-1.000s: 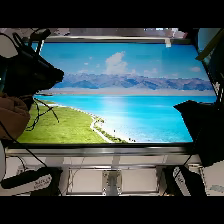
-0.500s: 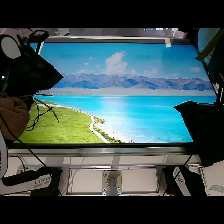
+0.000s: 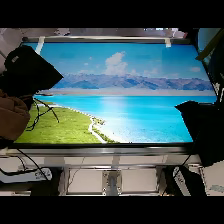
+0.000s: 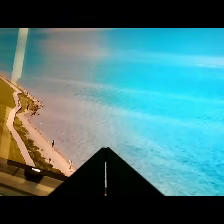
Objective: Fold the clothes and pants, and hang the long-sleeved shirts on hangers.
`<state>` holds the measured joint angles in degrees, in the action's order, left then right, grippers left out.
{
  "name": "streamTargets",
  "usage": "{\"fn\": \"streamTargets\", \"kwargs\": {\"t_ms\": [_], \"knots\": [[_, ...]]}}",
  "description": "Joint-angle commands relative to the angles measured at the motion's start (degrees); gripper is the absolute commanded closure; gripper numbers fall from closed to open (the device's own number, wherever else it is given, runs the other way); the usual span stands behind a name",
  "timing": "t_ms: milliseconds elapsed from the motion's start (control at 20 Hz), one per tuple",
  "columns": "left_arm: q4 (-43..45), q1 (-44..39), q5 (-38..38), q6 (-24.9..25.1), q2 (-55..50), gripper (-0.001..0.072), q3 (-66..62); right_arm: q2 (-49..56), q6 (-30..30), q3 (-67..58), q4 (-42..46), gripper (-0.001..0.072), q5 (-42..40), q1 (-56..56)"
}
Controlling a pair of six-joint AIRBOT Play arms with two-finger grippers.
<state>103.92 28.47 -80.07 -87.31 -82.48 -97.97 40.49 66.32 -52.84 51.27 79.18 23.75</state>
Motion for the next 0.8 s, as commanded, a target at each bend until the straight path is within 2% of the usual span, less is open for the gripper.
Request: {"fn": "streamTargets", "kwargs": {"t_ms": [0,450,500,550,600,750], "knots": [[-8.2,10.8,3.7,-0.6,-4.5,0.0188,0.0,0.0,0.0,0.0,0.0,0.0697,-3.6,0.0],[-8.2,13.4,8.7,-0.6,-16.5,0.0199,0.0,0.0,1.9,-0.1,-0.4,0.0698,-4.0,0.0],[-8.2,13.4,8.1,-0.5,-16.7,0.0287,0.0,0.0,2.1,-0.1,-0.5,0.0697,-4.1,0.0],[-8.2,13.4,7.5,-0.5,-16.7,0.0559,0.0,0.0,2.1,-0.1,-0.5,0.0697,-4.2,0.0],[-8.3,13.3,5.6,-0.3,-16.6,0.0683,0.0,0.0,2.0,-0.1,-0.5,0.0697,-4.2,0.0],[-15.3,12.5,-0.6,3.2,-14.0,0.0684,0.0,0.0,1.9,-4.0,2.1,0.0697,-4.1,0.0]]}}
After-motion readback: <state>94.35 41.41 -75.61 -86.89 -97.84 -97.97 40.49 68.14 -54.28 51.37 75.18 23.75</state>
